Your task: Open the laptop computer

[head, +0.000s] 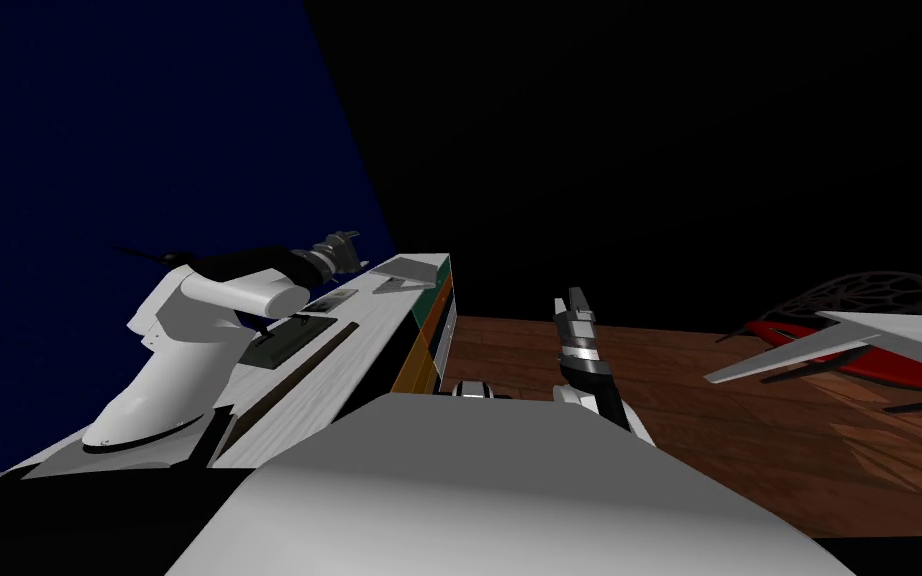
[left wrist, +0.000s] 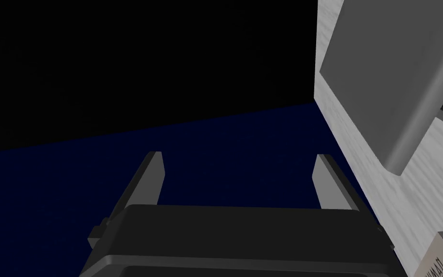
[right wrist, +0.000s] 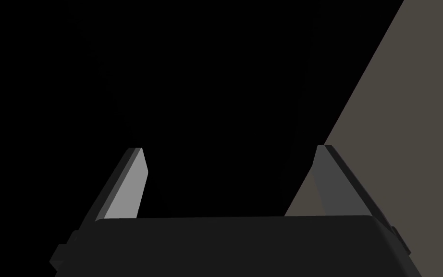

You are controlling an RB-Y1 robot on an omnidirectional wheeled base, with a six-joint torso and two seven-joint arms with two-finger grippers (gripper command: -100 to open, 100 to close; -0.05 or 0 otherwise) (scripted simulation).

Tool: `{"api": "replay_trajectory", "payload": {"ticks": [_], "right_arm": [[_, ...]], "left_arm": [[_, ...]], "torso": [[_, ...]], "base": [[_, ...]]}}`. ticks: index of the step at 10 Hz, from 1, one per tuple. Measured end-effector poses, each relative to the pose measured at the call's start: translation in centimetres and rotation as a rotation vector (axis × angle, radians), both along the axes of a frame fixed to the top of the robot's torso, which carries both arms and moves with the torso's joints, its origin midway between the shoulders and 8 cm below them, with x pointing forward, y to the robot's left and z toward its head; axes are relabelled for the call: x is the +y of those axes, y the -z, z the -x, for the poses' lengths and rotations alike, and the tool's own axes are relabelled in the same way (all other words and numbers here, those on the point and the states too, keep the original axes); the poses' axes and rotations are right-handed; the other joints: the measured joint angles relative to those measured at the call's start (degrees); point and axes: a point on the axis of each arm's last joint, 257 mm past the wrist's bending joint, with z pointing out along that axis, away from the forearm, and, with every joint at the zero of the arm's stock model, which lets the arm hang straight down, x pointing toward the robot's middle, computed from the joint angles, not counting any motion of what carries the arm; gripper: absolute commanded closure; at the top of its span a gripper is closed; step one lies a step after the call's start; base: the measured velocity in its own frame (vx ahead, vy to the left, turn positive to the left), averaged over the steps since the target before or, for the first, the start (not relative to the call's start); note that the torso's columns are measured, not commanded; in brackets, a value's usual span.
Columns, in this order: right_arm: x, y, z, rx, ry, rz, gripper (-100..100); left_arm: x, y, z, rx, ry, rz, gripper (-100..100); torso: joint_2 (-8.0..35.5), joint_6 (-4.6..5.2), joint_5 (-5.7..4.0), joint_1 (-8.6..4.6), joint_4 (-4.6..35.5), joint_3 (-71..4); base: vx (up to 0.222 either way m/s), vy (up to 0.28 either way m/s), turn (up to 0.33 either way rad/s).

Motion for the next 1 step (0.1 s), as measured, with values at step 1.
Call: {"api": "replay_trajectory", "payload": {"ticks": [1], "right_arm": [[0.0, 0.0, 0.0, 0.0, 0.0, 0.0, 0]], "left_arm": [[0.0, 0.0, 0.0, 0.0, 0.0, 0.0, 0]], "torso": [[0.0, 0.0, 0.0, -0.01, 0.0, 0.0]], "base": [[0.0, 0.0, 0.0]]}}
